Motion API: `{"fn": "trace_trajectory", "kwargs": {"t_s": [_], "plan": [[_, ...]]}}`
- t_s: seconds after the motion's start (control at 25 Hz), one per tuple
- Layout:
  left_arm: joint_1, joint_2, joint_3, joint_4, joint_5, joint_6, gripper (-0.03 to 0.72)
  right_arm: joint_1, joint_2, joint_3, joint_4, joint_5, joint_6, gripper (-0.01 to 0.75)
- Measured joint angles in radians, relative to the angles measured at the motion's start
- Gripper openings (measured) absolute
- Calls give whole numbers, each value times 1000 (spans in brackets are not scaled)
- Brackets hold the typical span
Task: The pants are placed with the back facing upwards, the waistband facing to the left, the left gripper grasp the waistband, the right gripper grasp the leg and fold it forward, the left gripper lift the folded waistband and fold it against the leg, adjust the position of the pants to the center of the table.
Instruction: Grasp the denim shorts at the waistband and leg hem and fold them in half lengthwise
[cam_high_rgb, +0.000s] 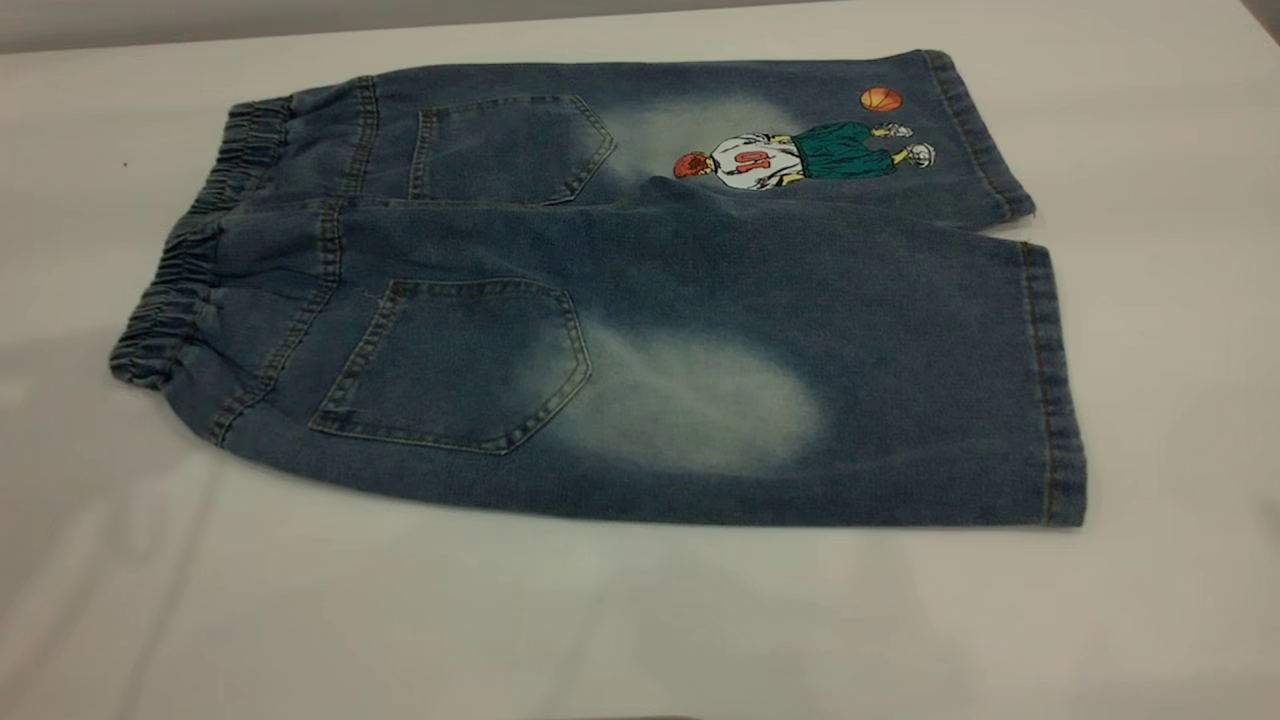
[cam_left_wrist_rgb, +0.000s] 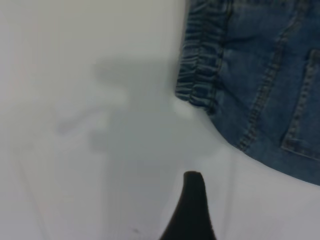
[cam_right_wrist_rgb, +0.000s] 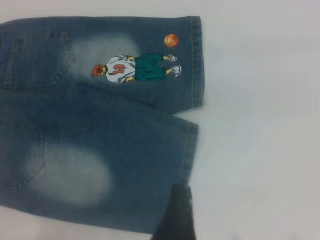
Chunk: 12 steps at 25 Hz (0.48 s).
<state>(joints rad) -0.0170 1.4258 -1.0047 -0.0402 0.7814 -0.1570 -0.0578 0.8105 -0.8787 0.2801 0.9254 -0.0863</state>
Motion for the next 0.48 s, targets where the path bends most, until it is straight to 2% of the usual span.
{"fn": "trace_trajectory", "kwargs": {"t_s": [0.48], "plan": [[10, 329, -2, 13, -153, -28, 570, 0, 0, -1, 1, 7, -7, 592]]}}
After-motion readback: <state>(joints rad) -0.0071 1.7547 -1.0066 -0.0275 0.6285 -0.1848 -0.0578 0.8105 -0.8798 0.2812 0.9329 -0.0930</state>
